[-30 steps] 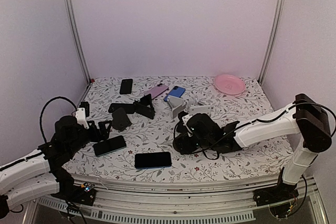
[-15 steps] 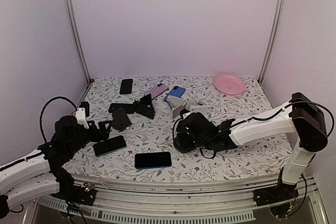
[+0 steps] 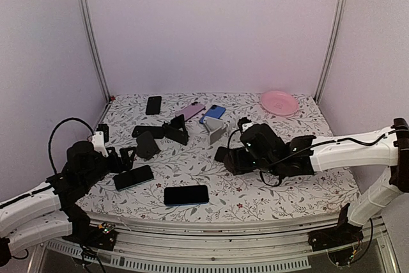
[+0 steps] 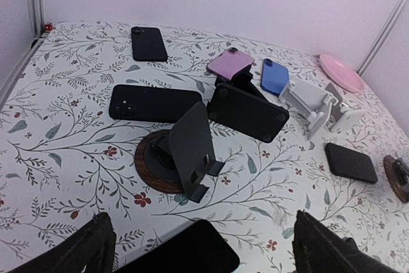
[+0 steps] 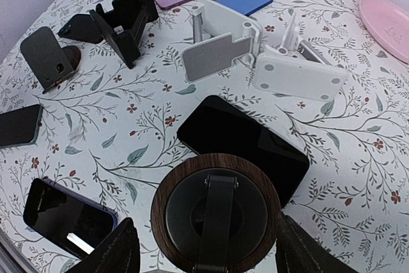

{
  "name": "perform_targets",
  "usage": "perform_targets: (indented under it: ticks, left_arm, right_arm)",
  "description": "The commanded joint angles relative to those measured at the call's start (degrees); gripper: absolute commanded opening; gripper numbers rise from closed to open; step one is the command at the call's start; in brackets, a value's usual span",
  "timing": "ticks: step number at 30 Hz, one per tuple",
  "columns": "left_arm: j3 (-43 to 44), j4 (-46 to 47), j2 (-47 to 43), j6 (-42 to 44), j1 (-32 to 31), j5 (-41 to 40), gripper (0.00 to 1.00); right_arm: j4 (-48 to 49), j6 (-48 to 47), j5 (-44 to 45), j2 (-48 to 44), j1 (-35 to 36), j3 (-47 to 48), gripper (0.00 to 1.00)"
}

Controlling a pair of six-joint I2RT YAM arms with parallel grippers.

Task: Place the phone on the phone stand
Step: Move the phone stand to the center of the board.

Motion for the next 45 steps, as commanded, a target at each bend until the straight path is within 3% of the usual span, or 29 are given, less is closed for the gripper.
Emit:
perform_targets:
  ticks: [1, 12, 19, 31, 37, 45]
  left_arm:
    - [-0.5, 1.6, -0.1, 0.6, -0.7, -0.1, 0.97]
    - [-0.3, 1.7, 0.6, 0.7, -0.7, -0.1, 0.97]
    - [-0.2, 1.7, 0.7, 0.6, -0.7, -0.1, 0.96]
    - [-0.3, 1.7, 0.6, 0.7, -0.7, 0.0, 0.97]
    - [-0.4, 1.7, 0.4, 0.8, -0.7, 0.0, 0.97]
    - [-0.4, 1.7, 0.3, 0.8, -0.7, 0.1, 0.97]
  right_arm:
    - [-3.5, 0.8, 3.3, -7.3, -3.8, -4.7, 0.48]
    - [2.9, -3.7, -3.6, -14.9, -20.1, -15.9, 0.48]
    - [4.7, -7.4, -6.1, -12.0, -23.0, -17.3, 0.48]
    - [4.0, -3.1, -6.6, -12.6, -25.3, -21.4, 0.51]
    - [5.2, -4.1, -8.5, -12.6, -25.4, -21.8, 0.57]
    - [2.3, -3.2, -8.6, -15.2, -25.4, -21.4, 0.78]
